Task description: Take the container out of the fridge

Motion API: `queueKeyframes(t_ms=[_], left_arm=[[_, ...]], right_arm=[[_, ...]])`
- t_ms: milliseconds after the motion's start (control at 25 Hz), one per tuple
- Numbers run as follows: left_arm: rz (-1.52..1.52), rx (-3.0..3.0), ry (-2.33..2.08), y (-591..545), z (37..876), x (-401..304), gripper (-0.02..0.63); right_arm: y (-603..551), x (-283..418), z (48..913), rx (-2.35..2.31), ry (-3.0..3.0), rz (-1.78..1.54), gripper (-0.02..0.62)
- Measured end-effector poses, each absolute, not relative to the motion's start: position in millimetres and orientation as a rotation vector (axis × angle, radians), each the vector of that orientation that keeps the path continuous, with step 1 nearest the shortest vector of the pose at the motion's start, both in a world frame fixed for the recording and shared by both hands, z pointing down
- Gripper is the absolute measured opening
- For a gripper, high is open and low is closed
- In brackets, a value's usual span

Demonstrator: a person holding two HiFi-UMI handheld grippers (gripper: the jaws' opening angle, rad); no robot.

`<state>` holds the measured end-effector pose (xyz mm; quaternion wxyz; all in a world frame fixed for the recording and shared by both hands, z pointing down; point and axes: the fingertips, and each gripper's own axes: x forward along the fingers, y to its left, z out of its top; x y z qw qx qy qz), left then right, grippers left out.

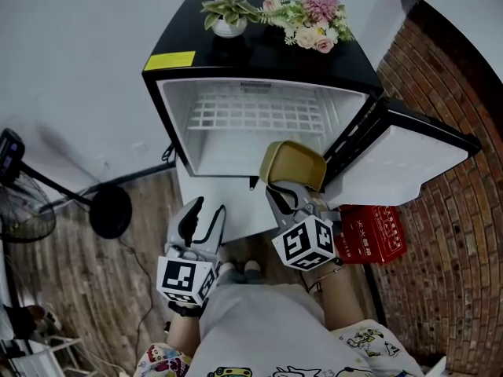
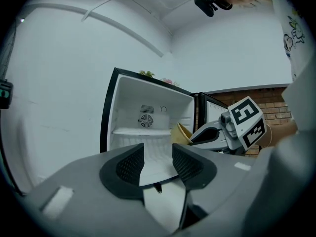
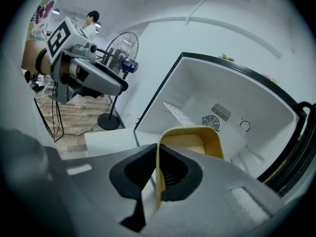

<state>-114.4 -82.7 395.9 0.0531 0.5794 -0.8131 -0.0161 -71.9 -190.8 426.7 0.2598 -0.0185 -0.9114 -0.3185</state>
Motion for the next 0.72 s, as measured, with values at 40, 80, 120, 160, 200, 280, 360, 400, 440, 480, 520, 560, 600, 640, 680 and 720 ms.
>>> queueKeyframes(t_ms=[40,80,120,160,200,280,360,400,440,480,520,560,600,640,680,720], left_arm=[[-0.046,1.762,-2.465,-84,398,-113,0.174],[-0.043,1.764,-2.459,-85,400,-113,0.172],[-0.039,1.765,-2.451,-86,401,-112,0.170],[-0.036,1.765,-2.444,-88,401,-111,0.167],[-0.033,1.766,-2.438,-89,403,-110,0.163],[-0.028,1.772,-2.427,-92,407,-108,0.158],[-0.017,1.777,-2.414,-94,410,-107,0.152],[-0.012,1.778,-2.407,-96,410,-106,0.147],[-0.007,1.780,-2.401,-98,412,-106,0.141],[-0.004,1.785,-2.397,-99,414,-105,0.137],[-0.002,1.790,-2.393,-101,416,-105,0.132],[0.001,1.794,-2.389,-103,418,-105,0.129],[0.003,1.796,-2.384,-105,419,-105,0.126],[0.006,1.797,-2.381,-106,419,-105,0.121],[0.009,1.798,-2.378,-108,419,-105,0.112],[0.011,1.799,-2.376,-110,420,-105,0.100]], right_arm=[[-190,-69,429,-0.051,-2.478,-0.835,0.014],[-190,-67,432,-0.051,-2.487,-0.806,0.014],[-189,-64,434,-0.048,-2.497,-0.772,0.014],[-189,-61,436,-0.046,-2.506,-0.734,0.014],[-190,-58,439,-0.044,-2.514,-0.691,0.014],[-189,-53,446,-0.044,-2.525,-0.609,0.014],[-188,-47,453,-0.045,-2.530,-0.545,0.014],[-187,-44,457,-0.046,-2.529,-0.521,0.014],[-186,-42,460,-0.046,-2.530,-0.498,0.014],[-186,-40,463,-0.044,-2.532,-0.474,0.014],[-186,-37,465,-0.040,-2.535,-0.447,0.014],[-186,-35,468,-0.034,-2.539,-0.418,0.014],[-187,-33,471,-0.029,-2.541,-0.386,0.014],[-187,-30,474,-0.024,-2.543,-0.354,0.014],[-188,-28,477,-0.019,-2.544,-0.324,0.014],[-188,-26,479,-0.014,-2.545,-0.300,0.014]])
